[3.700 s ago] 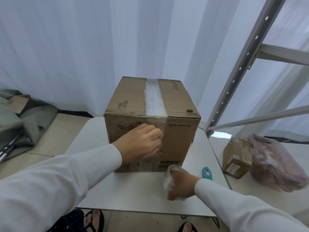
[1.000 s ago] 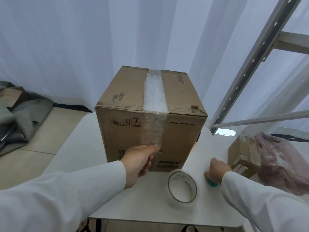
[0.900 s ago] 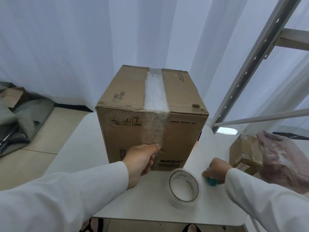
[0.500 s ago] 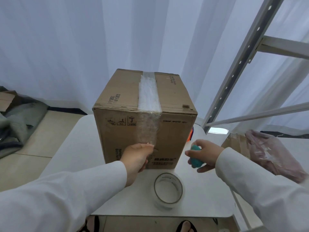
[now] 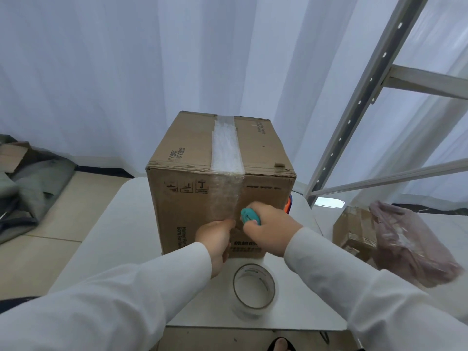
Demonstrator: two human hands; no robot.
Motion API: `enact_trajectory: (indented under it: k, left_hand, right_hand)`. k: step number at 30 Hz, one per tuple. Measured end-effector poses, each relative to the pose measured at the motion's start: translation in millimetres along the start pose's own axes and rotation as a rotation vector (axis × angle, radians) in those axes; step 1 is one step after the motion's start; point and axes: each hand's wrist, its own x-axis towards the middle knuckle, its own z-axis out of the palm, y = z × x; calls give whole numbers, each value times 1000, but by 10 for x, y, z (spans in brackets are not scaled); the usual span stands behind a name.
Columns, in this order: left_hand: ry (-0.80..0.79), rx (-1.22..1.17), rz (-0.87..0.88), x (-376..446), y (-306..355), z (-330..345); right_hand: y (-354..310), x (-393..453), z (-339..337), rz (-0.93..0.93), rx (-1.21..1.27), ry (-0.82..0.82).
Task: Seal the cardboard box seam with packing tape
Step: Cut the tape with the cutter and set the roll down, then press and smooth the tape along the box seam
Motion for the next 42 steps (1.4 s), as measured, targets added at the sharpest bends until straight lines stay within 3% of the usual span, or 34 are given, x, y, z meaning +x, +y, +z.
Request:
enact_trajectory:
  k: [5, 14, 17, 21, 23, 26, 29, 30, 32, 34, 36, 39, 42]
  left_hand:
    - [16, 15, -144, 46, 0, -83]
    - [39, 226, -75, 32, 73, -284]
    - [42, 275, -41, 22, 107, -365]
    - [18, 263, -35, 31, 215, -479]
    - [31, 252, -10, 32, 253, -538]
    - [51, 299, 58, 30, 279, -622]
    - [23, 586, 232, 38, 259, -669]
    - [44, 797, 378, 33, 252, -678]
    - [184, 1213, 898, -25, 310, -675]
    - [270, 1315, 1389, -119, 459, -641]
    - [315, 1271, 1617, -119, 617, -643]
    - [391, 1340, 1647, 41, 768, -725]
    - [388, 1486, 1562, 199, 802, -767]
  right_hand:
    - [-30, 5, 40, -230, -126, -54]
    - [189, 88, 391, -203, -50, -154]
    - [193, 89, 414, -238, -55, -106]
    - [160, 48, 238, -435, -137, 92]
    - [126, 14, 107, -544, -118, 295]
    - [105, -25, -81, -551, 11, 622]
    - [120, -14, -268, -475, 142, 818]
    - [153, 10, -332, -420, 187, 865]
    - [313, 122, -422, -251, 232, 908]
    - [580, 264, -404, 6, 241, 794]
    - [843, 352, -246, 272, 200, 488]
    - [1151, 412, 108, 375, -253, 69]
    - [1308, 460, 305, 359, -429, 20]
